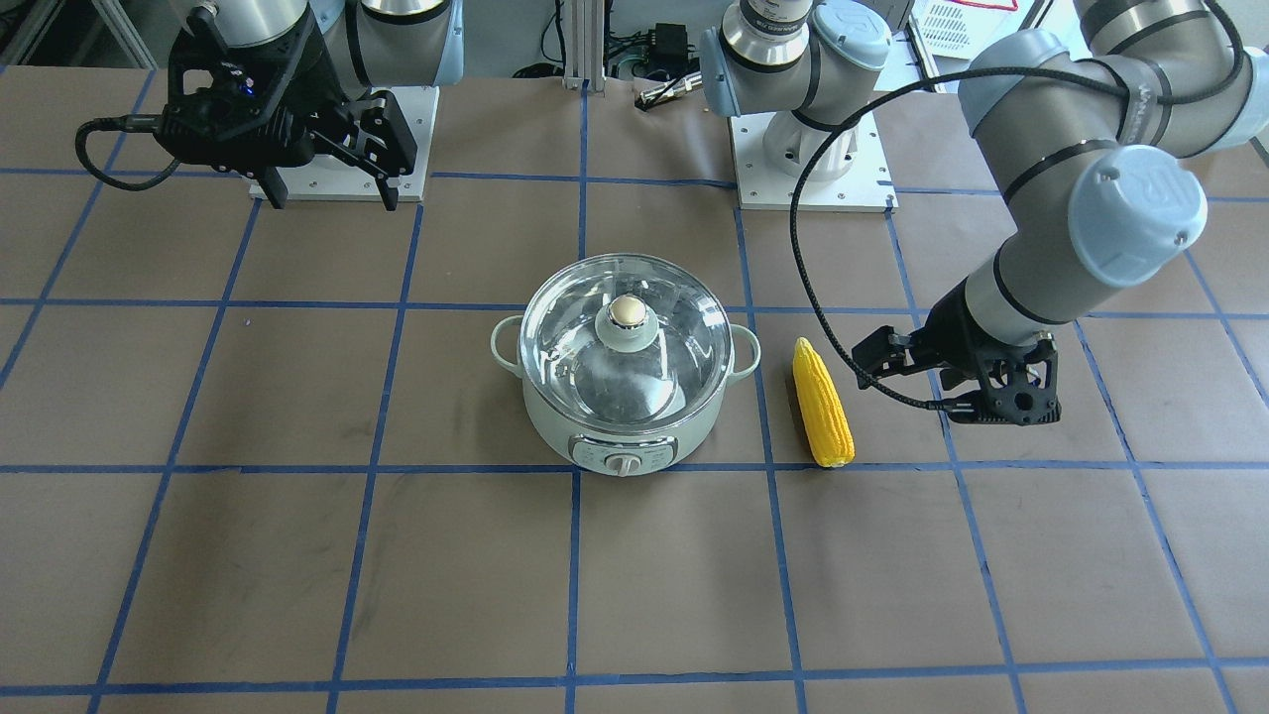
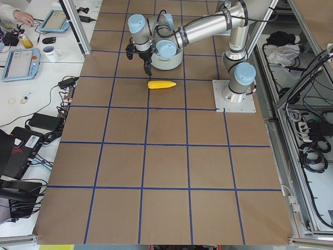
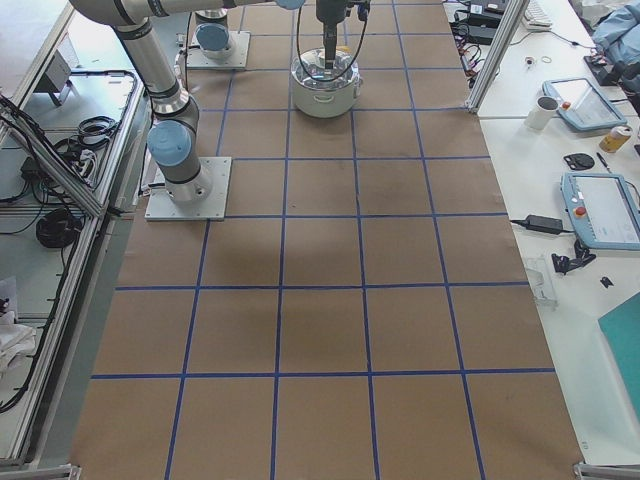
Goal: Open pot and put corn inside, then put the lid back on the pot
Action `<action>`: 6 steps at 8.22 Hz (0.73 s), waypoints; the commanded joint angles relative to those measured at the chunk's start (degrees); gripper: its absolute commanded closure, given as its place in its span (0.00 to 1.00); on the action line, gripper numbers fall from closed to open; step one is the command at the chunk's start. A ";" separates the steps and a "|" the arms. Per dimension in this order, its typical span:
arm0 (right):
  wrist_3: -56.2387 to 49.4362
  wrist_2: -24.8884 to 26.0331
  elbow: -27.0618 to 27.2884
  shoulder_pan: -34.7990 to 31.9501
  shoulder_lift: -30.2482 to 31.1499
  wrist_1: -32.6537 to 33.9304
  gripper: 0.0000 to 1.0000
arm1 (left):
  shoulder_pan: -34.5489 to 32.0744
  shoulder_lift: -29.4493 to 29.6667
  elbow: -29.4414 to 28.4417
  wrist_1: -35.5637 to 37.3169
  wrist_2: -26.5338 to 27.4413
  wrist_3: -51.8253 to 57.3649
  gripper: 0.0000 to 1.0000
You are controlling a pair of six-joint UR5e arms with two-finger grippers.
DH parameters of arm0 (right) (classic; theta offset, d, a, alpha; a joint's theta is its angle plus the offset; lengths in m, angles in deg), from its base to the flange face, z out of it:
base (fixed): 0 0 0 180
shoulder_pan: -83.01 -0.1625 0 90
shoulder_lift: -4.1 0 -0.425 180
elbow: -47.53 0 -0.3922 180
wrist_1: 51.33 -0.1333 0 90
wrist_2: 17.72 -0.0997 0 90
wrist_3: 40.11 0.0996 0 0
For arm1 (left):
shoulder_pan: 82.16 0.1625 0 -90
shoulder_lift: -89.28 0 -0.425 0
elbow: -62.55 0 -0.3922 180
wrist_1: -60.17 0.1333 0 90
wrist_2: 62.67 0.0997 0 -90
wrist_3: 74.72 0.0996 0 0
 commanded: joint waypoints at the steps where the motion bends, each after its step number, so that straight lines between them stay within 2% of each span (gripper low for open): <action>1: -0.03 0.28 0.00 0.00 0.07 -0.18 0.00 | 0.29 3.88 0.58 0.39 -1.39 0.04 0.00; 2: 0.06 -0.16 0.00 0.00 -0.02 -0.10 0.00 | 0.29 5.11 0.67 0.47 -3.22 0.04 0.00; 6: 3.72 -1.21 -0.52 -0.26 -1.33 0.43 0.00 | 0.29 10.91 0.67 1.09 -3.41 0.21 0.00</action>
